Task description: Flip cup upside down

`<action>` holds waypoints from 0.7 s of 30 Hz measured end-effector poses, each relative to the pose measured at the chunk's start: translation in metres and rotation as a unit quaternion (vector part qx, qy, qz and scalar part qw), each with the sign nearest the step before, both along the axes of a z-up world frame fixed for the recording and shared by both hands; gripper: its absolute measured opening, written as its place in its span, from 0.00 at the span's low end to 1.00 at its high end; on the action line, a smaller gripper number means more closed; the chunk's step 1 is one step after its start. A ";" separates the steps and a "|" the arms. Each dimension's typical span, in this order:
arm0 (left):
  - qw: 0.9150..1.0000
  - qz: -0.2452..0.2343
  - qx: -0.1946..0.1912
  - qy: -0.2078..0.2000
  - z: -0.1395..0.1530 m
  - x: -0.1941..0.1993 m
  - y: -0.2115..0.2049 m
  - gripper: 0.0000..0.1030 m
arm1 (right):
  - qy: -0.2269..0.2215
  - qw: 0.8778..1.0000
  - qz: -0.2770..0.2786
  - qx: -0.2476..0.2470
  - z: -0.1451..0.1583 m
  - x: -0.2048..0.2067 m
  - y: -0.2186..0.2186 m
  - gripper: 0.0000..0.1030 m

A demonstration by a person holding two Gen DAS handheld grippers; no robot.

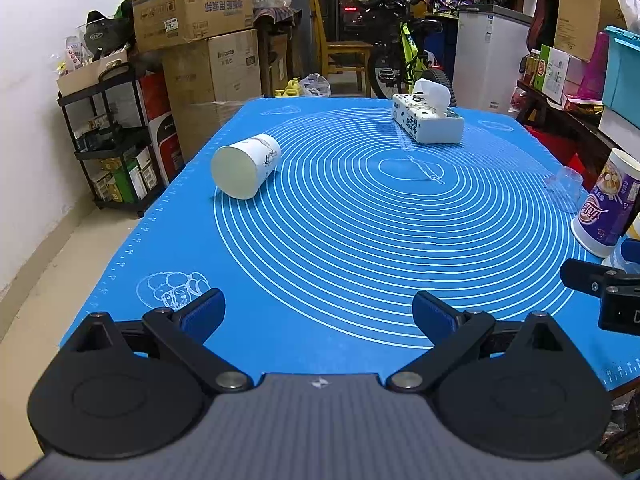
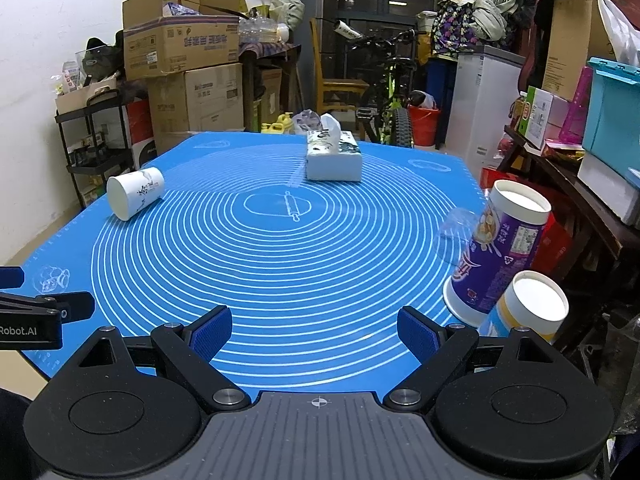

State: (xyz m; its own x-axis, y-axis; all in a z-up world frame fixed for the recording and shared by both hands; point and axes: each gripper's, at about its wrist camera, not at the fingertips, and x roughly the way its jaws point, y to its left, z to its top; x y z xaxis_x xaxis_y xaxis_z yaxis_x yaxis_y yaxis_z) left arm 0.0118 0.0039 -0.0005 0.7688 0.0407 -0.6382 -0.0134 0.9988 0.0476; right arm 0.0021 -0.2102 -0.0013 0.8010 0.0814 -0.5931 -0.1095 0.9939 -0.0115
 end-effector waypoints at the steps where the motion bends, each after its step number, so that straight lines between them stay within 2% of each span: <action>1: 1.000 0.001 0.002 -0.001 0.000 0.001 0.000 0.96 | 0.000 1.000 0.000 0.001 0.000 0.003 0.001 0.88; 7: 0.999 0.002 0.026 -0.022 0.007 0.018 0.008 0.96 | -0.009 1.000 0.003 0.014 0.002 0.022 0.003 0.88; 12: 0.998 0.006 0.044 -0.041 0.009 0.049 0.023 0.96 | -0.020 1.000 0.012 0.016 0.003 0.044 0.015 0.88; 21: 0.996 0.026 0.069 -0.044 -0.010 0.133 0.058 0.96 | -0.016 1.000 0.012 0.020 -0.004 0.082 0.025 0.88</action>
